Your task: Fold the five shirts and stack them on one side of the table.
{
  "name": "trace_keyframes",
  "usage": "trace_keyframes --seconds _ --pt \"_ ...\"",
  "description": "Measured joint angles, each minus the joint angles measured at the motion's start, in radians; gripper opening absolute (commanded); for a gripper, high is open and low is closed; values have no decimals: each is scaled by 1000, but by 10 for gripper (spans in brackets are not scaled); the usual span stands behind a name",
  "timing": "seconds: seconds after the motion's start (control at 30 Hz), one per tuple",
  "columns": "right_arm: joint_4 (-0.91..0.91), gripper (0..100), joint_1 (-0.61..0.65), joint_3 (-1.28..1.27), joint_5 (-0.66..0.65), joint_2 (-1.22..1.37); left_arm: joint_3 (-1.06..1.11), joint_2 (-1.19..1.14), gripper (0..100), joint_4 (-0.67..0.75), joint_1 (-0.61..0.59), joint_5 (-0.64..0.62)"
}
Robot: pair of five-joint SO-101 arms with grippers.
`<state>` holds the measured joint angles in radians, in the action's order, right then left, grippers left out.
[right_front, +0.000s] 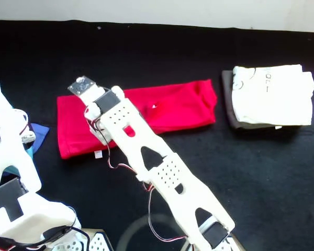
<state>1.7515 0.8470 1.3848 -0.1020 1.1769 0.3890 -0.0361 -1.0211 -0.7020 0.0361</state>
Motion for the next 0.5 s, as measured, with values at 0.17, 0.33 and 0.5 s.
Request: trace_keyframes --seconds 0.17,0.33,0.5 --pt "2 6 9 0 0 0 0 0 10 0 0 0" --pt "2 7 -37 -2 0 -80 -20 0 28 0 25 0" --pt "2 82 -172 -3 0 -230 -37 0 156 0 117 -11"
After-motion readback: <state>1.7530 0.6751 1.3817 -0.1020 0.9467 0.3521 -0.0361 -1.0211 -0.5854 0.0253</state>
